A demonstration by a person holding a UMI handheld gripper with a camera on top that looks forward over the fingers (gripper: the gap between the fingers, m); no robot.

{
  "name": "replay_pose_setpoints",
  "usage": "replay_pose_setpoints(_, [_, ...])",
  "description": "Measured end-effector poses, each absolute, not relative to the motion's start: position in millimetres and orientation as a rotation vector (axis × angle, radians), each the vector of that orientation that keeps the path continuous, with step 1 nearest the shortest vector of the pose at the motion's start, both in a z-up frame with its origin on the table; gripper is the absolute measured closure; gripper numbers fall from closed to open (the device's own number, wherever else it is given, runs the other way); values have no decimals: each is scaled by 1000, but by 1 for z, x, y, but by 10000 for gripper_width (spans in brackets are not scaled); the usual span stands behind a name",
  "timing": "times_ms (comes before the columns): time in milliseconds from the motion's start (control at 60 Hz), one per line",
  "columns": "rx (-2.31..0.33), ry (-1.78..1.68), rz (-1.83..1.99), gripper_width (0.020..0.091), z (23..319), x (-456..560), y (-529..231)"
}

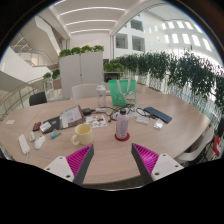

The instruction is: Pour water

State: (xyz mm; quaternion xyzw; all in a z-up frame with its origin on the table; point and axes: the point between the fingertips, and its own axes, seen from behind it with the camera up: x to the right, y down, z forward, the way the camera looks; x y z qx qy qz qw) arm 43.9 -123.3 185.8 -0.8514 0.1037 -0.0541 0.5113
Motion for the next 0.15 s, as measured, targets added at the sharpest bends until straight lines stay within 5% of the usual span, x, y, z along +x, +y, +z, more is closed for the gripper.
replay_pose_setpoints(150, [-2032,210,-160,268,226,0,-176])
